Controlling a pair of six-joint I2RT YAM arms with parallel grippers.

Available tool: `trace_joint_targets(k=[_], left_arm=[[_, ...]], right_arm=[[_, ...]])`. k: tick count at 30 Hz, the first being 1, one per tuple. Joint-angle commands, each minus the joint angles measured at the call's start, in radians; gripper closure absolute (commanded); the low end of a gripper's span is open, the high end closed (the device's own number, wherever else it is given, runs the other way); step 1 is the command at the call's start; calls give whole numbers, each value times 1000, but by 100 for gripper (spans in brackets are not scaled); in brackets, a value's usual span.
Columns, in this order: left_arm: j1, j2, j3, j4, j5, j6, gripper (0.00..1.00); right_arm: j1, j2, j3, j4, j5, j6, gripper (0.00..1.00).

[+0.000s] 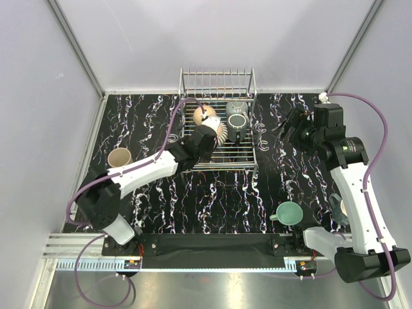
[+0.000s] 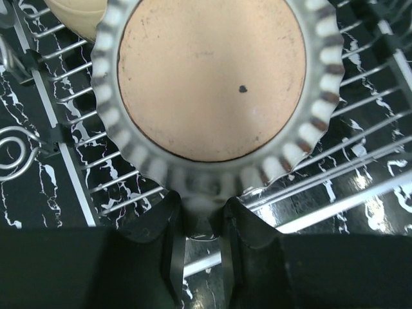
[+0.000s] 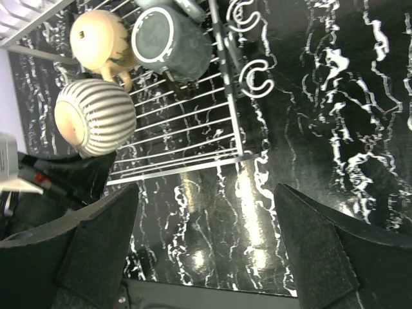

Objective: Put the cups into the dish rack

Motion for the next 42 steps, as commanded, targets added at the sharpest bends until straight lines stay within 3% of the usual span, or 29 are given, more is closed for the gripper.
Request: trace_joint_targets(k=[1,15,31,42], left_arm=[[21,17,89,90,14,-31,100],[46,204,206,84,50,-64,100],[106,267,229,67,62,-91,100],[144,346,342,6,59,-58,100]], right_arm=[[-2,-23,28,-3,58,-41,7],[-2,-46,40,-4,39,-58,7],[-4,-39,29,-3,30,-61,7],[-4,-46,31,-12,32,-63,8]])
